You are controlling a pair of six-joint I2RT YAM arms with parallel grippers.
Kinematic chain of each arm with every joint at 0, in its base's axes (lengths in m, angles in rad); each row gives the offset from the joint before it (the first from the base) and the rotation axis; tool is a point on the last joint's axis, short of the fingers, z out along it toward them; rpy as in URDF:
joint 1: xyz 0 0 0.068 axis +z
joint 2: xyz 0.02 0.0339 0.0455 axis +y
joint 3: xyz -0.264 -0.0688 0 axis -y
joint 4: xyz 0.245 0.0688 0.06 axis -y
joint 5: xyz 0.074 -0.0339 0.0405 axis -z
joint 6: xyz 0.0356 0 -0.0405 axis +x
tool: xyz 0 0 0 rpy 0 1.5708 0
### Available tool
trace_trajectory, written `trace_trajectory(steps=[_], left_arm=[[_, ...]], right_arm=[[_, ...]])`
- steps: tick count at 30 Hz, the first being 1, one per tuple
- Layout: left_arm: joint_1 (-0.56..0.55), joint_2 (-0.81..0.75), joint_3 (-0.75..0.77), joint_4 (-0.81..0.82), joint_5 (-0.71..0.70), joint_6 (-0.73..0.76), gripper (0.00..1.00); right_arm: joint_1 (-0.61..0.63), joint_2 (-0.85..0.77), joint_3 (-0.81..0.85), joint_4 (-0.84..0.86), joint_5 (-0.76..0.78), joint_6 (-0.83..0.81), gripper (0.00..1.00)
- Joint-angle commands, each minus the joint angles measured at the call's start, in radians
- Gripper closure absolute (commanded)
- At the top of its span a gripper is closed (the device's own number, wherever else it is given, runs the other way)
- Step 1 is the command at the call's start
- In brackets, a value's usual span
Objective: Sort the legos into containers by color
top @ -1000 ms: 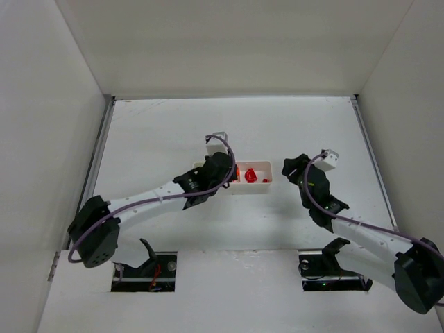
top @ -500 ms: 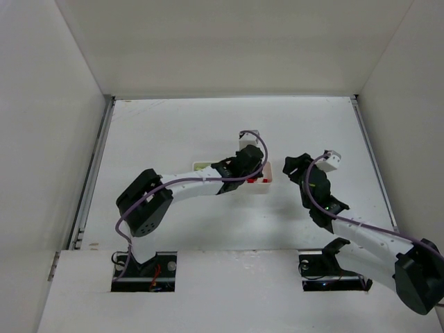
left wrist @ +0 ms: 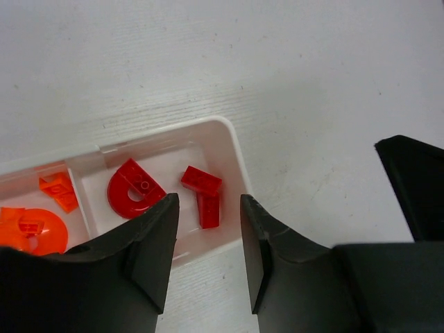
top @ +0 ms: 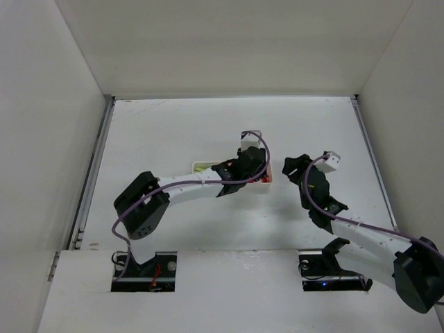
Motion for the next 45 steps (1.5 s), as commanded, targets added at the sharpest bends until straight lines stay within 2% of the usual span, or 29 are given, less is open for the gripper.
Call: trace_trajectory(steps=[1,12,18,23,27,32,39,45], left_arm=[[0.005,-0.139,-0.036,0.028,-0.056,0.020,0.61],[0.143,-0.440,-0.334,0.027,-0.084,0.000,0.54],[0.277,-0.696,-0.544,-0.010,-0.123,-0.023,0.50],[0.373,-0.920,-0.688,-0.107,-0.136,-0.083,0.49],[0.455,-1.044,-0.760,-0.254,-0.140,-0.159,0.49],[0.564,-1.107,-0.813,-0.335,-0.122,-0.221,0.50],[0.628,-1.173,-0.800,-0.384,-0.068,-0.242,0.51],[0.637,-1.104,-0.802,-0.348,-0.058,-0.248,0.51]], right_arm=[[0.016,0.001,0.014,0.060,0.033,-0.014,0.38],[0.019,0.036,0.028,0.063,0.010,-0.017,0.37],[0.033,0.089,0.048,0.064,0.018,-0.031,0.37],[0.031,0.064,0.039,0.061,0.047,-0.040,0.36],[0.021,0.018,0.012,0.061,0.055,-0.014,0.35],[0.019,0.015,0.003,0.069,0.058,-0.007,0.35],[0.014,0.041,0.017,0.061,0.019,-0.011,0.34],[0.019,0.039,0.017,0.067,0.013,-0.014,0.34]])
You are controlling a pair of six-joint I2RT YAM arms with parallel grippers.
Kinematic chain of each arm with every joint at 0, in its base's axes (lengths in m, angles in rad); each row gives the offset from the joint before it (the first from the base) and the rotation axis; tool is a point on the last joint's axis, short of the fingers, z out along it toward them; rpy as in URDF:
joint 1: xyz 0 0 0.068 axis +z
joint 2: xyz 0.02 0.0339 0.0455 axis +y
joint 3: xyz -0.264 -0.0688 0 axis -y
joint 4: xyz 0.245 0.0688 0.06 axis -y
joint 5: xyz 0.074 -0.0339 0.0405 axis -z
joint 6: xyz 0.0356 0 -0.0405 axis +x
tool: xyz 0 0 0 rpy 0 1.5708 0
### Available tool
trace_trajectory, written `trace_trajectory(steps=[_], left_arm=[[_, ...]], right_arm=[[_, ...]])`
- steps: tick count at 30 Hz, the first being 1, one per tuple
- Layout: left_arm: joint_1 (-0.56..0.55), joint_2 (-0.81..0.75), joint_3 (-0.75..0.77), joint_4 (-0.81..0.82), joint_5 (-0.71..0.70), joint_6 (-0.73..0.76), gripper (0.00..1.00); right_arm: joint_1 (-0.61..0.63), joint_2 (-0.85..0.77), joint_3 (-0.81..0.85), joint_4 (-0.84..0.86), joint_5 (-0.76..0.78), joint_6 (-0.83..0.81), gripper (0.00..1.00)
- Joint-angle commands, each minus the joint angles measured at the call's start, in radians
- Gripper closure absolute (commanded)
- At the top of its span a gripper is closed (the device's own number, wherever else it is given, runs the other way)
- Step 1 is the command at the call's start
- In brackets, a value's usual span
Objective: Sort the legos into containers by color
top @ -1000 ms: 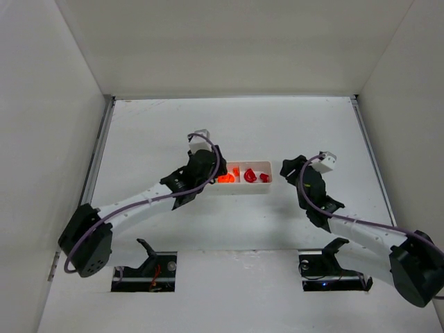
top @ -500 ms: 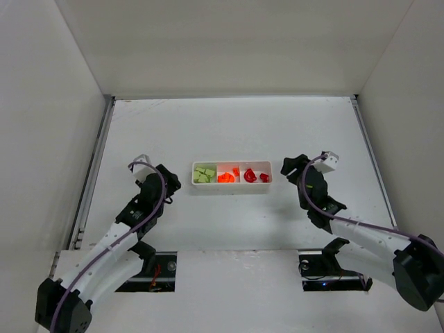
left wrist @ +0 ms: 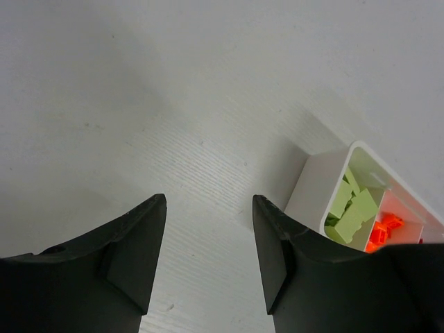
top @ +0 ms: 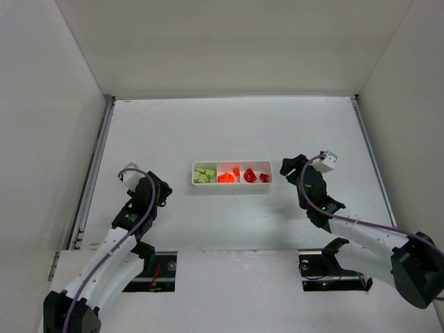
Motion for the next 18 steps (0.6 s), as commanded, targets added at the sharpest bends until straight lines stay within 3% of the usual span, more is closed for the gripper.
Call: trace_trajectory(steps=[1,10,18], left_arm=[[0.004,0.052,0.024,0.029,0.019,-0.020,0.51],[0.022,0.081,-0.030,0.148,0.023,-0.001,0.52],[0.082,0.102,0.021,0.149,0.025,0.094,0.51]], right_arm=[[-0.002,-0.002,0.011,0.056,-0.004,0.006,0.34],[-0.015,0.030,0.026,0.056,-0.051,0.011,0.34],[-0.044,0.073,0.023,0.064,-0.045,0.012,0.34]])
